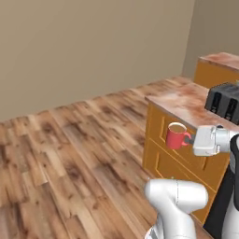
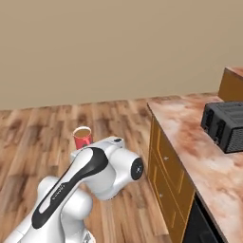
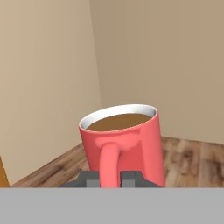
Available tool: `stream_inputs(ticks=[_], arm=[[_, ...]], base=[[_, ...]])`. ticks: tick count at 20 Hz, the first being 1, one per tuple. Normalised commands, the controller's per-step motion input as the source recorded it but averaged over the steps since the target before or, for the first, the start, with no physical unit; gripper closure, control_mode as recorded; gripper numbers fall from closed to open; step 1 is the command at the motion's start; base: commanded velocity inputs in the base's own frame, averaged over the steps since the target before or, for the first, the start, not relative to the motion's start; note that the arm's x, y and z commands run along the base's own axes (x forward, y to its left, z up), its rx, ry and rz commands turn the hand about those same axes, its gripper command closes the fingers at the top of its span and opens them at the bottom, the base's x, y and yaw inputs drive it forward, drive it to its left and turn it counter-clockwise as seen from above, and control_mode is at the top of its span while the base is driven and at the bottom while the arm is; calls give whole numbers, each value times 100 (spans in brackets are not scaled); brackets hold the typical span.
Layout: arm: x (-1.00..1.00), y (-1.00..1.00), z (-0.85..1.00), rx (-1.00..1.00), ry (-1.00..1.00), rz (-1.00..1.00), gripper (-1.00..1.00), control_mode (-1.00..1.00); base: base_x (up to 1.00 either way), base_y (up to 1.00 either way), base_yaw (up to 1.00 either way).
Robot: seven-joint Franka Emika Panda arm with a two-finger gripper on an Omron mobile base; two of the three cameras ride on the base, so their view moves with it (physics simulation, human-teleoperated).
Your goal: Pick up the brewed coffee from the coffee machine and place it next to the breakfast plate on the dining counter.
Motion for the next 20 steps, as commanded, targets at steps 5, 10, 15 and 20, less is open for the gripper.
stream_inputs(ticks=[5, 10, 15, 20], arm=[[0, 0, 0, 0, 0, 0, 100, 100], [0, 0, 0, 0, 0, 0, 100, 100], [0, 0, 0, 0, 0, 0, 100, 100], [0, 0, 0, 0, 0, 0, 100, 100]], base=[[100, 36, -14], [100, 35, -17], [100, 17, -23], [100, 8, -26]])
